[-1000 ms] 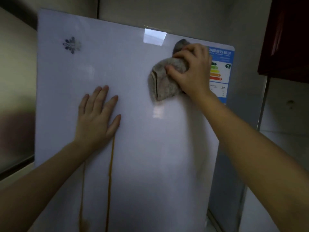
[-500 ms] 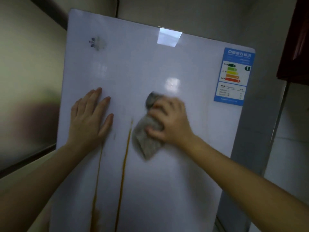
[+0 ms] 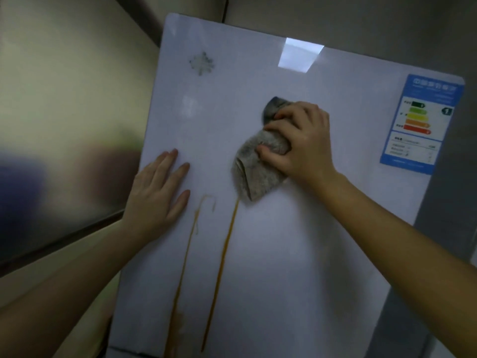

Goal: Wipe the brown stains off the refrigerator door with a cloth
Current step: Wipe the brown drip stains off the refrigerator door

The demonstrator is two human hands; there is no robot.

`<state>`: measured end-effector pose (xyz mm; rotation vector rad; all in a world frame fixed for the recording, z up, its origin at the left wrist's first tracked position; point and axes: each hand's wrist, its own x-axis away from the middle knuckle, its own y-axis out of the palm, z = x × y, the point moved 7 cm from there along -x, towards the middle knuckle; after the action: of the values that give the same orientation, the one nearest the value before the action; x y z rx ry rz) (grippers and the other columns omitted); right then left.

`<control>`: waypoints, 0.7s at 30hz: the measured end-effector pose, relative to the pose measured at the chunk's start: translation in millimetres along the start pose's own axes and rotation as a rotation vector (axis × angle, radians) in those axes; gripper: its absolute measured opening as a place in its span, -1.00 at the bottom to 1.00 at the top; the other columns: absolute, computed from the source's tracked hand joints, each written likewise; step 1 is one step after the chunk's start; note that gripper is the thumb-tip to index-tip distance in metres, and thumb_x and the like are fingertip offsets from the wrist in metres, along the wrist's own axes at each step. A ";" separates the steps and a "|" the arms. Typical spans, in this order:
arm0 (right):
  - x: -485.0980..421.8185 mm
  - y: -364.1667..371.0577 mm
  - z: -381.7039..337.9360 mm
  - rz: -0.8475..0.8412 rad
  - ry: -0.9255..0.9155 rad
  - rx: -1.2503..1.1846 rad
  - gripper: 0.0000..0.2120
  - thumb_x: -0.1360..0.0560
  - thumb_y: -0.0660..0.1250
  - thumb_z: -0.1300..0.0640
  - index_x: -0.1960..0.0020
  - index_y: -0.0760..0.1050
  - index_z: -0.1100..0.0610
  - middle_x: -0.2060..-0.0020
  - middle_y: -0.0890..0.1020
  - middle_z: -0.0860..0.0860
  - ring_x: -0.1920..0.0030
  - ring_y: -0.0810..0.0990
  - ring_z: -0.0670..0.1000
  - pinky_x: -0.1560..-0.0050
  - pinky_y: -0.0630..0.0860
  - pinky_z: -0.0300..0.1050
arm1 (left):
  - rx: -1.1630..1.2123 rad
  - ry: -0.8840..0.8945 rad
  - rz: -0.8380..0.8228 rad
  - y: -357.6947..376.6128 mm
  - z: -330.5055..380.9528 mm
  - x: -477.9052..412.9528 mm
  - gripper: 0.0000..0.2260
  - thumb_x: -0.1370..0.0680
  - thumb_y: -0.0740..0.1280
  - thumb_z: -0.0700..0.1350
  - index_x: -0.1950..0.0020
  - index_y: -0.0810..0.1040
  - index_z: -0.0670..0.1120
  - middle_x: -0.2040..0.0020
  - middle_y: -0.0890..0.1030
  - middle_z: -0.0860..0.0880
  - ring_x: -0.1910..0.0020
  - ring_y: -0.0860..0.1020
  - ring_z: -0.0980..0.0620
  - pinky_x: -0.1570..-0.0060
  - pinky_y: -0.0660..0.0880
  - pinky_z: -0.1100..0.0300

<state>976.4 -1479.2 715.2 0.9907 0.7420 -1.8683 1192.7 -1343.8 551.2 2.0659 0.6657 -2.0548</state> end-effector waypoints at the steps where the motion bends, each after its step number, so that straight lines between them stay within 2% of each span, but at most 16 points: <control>1: 3.2 2.0 -4.7 0.000 0.011 -0.002 -0.62 -0.40 0.53 -0.19 -0.04 0.70 0.07 -0.09 0.67 0.06 -0.22 0.52 0.17 -0.28 0.32 0.08 | -0.004 0.004 -0.003 0.3 -0.7 0.5 -0.50 -0.62 0.14 0.10 -0.50 0.37 -0.10 -0.57 0.27 -0.17 -0.53 0.29 -0.19 -0.40 0.29 -0.09; 3: 17.1 9.1 -24.1 -0.034 -0.065 -0.031 -0.61 -0.40 0.54 -0.19 -0.05 0.70 0.08 -0.09 0.67 0.07 -0.20 0.56 0.21 -0.27 0.36 0.13 | -0.017 0.015 -0.010 1.0 -1.4 1.3 -0.49 -0.62 0.14 0.11 -0.52 0.35 -0.09 -0.58 0.26 -0.17 -0.54 0.28 -0.18 -0.40 0.28 -0.08; 6: 47.6 23.7 -64.0 -0.174 -0.417 -0.094 -0.60 -0.48 0.47 -0.23 -0.04 0.70 0.11 -0.09 0.69 0.11 -0.18 0.63 0.24 -0.22 0.44 0.15 | -0.036 0.024 -0.010 2.4 -0.4 2.0 -0.48 -0.62 0.14 0.11 -0.53 0.33 -0.08 -0.58 0.25 -0.17 -0.55 0.26 -0.17 -0.41 0.27 -0.07; 8: 49.0 23.9 -66.7 -0.205 -0.513 -0.106 -0.58 -0.51 0.44 -0.25 -0.04 0.70 0.11 -0.09 0.69 0.11 -0.18 0.64 0.23 -0.21 0.45 0.12 | -0.040 0.019 -0.015 3.6 -0.2 2.6 -0.48 -0.62 0.14 0.11 -0.54 0.32 -0.08 -0.58 0.24 -0.17 -0.55 0.24 -0.17 -0.43 0.25 -0.07; 10: 27.9 18.1 -46.3 -0.142 -0.462 -0.067 -0.59 -0.50 0.45 -0.24 -0.05 0.70 0.10 -0.09 0.70 0.11 -0.16 0.65 0.24 -0.19 0.47 0.14 | -0.036 0.019 -0.018 4.1 -0.9 3.2 -0.47 -0.62 0.15 0.11 -0.54 0.31 -0.09 -0.59 0.24 -0.17 -0.56 0.24 -0.17 -0.43 0.25 -0.07; 13: -24.9 -0.1 5.0 0.003 -0.228 -0.001 -0.60 -0.50 0.45 -0.24 -0.09 0.70 0.07 -0.12 0.69 0.08 -0.17 0.61 0.27 -0.23 0.41 0.16 | -0.046 0.034 -0.019 4.2 -2.0 2.6 -0.48 -0.62 0.16 0.10 -0.53 0.33 -0.09 -0.58 0.24 -0.17 -0.56 0.23 -0.16 -0.44 0.25 -0.07; 15: -53.4 -10.6 33.3 0.067 -0.048 0.026 -0.60 -0.50 0.44 -0.24 -0.12 0.69 0.05 -0.13 0.66 0.05 -0.21 0.55 0.23 -0.25 0.33 0.08 | -0.057 0.041 -0.016 4.9 -1.9 2.9 -0.48 -0.62 0.17 0.10 -0.53 0.33 -0.10 -0.58 0.25 -0.17 -0.56 0.24 -0.16 -0.44 0.26 -0.07; 17: -67.2 -11.4 41.5 0.081 0.053 0.016 -0.60 -0.49 0.45 -0.24 -0.13 0.68 0.04 -0.13 0.65 0.04 -0.23 0.52 0.19 -0.25 0.30 0.02 | -0.052 0.041 -0.019 6.4 -1.5 3.2 -0.48 -0.62 0.17 0.10 -0.54 0.32 -0.09 -0.58 0.24 -0.17 -0.57 0.24 -0.15 -0.46 0.26 -0.08; 19: -65.7 -1.1 26.1 0.021 0.026 0.015 -0.60 -0.47 0.46 -0.23 -0.11 0.68 0.05 -0.13 0.65 0.05 -0.21 0.54 0.22 -0.26 0.31 0.06 | -0.044 0.038 -0.027 8.0 -1.2 4.0 -0.48 -0.62 0.16 0.10 -0.54 0.31 -0.08 -0.59 0.23 -0.16 -0.57 0.22 -0.15 -0.48 0.24 -0.08; 21: -44.4 16.8 -8.0 -0.082 -0.125 -0.019 -0.59 -0.46 0.47 -0.24 -0.09 0.69 0.07 -0.12 0.67 0.09 -0.17 0.59 0.28 -0.25 0.38 0.17 | -0.034 0.037 -0.038 7.7 -1.4 4.9 -0.47 -0.62 0.15 0.11 -0.55 0.29 -0.08 -0.60 0.21 -0.16 -0.58 0.20 -0.14 -0.49 0.22 -0.07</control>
<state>1007.6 -1461.8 747.5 0.8341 0.7338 -1.9714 1197.0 -1349.0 544.9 2.0928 0.7458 -2.0153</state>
